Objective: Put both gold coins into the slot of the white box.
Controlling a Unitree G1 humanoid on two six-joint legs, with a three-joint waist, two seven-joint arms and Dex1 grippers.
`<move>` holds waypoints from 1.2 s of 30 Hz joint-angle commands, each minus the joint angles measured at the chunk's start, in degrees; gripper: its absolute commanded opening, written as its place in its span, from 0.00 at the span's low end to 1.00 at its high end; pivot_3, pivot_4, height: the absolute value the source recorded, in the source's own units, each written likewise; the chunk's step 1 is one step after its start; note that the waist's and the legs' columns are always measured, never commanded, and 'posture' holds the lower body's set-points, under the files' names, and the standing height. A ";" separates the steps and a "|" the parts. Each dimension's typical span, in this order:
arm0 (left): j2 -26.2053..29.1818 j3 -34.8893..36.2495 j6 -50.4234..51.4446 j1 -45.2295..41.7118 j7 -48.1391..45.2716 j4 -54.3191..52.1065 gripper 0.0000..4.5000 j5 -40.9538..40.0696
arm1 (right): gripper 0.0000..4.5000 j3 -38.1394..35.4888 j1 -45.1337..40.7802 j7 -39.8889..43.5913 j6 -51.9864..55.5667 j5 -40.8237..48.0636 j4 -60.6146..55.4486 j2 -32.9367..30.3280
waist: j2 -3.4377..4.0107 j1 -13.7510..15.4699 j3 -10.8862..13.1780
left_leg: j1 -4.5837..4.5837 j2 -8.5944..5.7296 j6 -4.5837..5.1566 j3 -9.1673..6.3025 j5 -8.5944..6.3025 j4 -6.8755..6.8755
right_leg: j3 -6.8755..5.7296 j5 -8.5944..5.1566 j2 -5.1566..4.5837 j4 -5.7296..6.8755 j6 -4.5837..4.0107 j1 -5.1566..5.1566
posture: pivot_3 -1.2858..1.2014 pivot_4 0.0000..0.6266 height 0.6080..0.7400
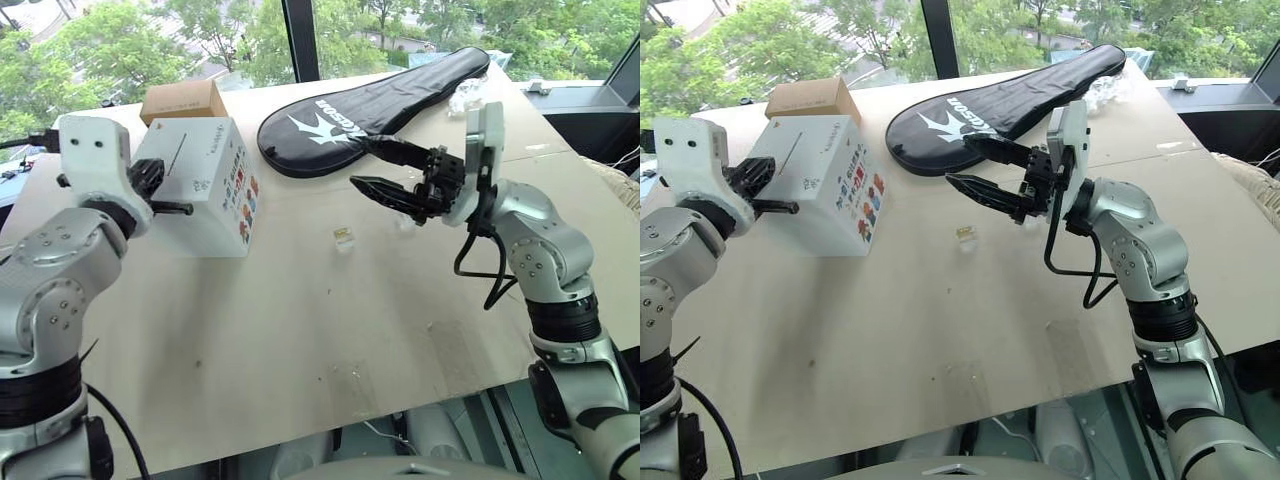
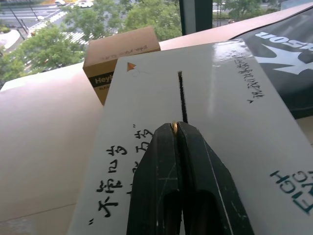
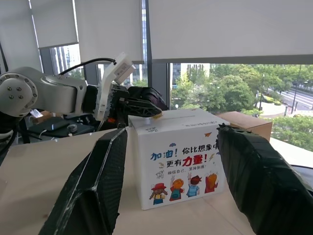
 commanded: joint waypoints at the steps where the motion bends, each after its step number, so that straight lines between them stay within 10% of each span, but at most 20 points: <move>1: -1.27 1.13 3.30 -2.07 -0.55 -0.54 0.00 -0.69 | 0.69 -1.18 -0.30 0.02 -1.40 -0.44 -1.35 0.15 | 0.00 0.00 0.00 | 0.00 0.00 0.00 0.00 0.00 0.01 | 0.00 0.00 0.00 0.00 0.00 0.00 | 0.52 0.24 1.00; 13: -4.59 2.42 6.49 -4.60 -2.19 3.53 0.00 3.07 | 0.69 -1.31 0.20 0.36 -1.28 -1.13 -1.15 -0.14 | 0.00 -0.04 -0.02 | 0.01 -0.02 -0.01 -0.01 0.01 0.06 | -0.02 0.00 -0.01 0.06 0.00 0.01 | 0.52 0.24 1.00; 22: -4.98 2.49 4.67 -4.84 -3.70 4.04 0.81 7.15 | 0.70 -1.84 0.58 0.82 -0.86 -0.61 -1.72 -0.94 | 0.01 -0.06 -0.03 | 0.01 -0.03 -0.01 -0.01 0.01 0.08 | -0.01 0.00 -0.02 0.08 0.00 0.02 | 0.52 0.24 1.00; 30: -5.23 8.31 -6.09 -6.30 -16.37 -0.81 0.81 1.80 | 0.70 2.18 2.70 0.03 -0.12 -6.01 0.06 -2.63 | -0.02 -0.18 -0.02 | 0.00 -0.03 -0.01 -0.01 0.01 0.08 | -0.02 0.00 -0.03 0.05 0.00 0.01 | 0.52 0.24 1.00; 36: 1.67 17.88 -3.12 16.05 -41.88 -12.52 0.81 -12.95 | 0.70 11.40 4.02 -0.90 -8.26 -19.69 10.01 -0.38 | 0.06 -1.59 0.00 | 0.04 0.07 -0.01 0.37 0.01 -0.04 | 0.20 0.00 0.06 0.11 0.00 -0.21 | 0.52 0.24 1.00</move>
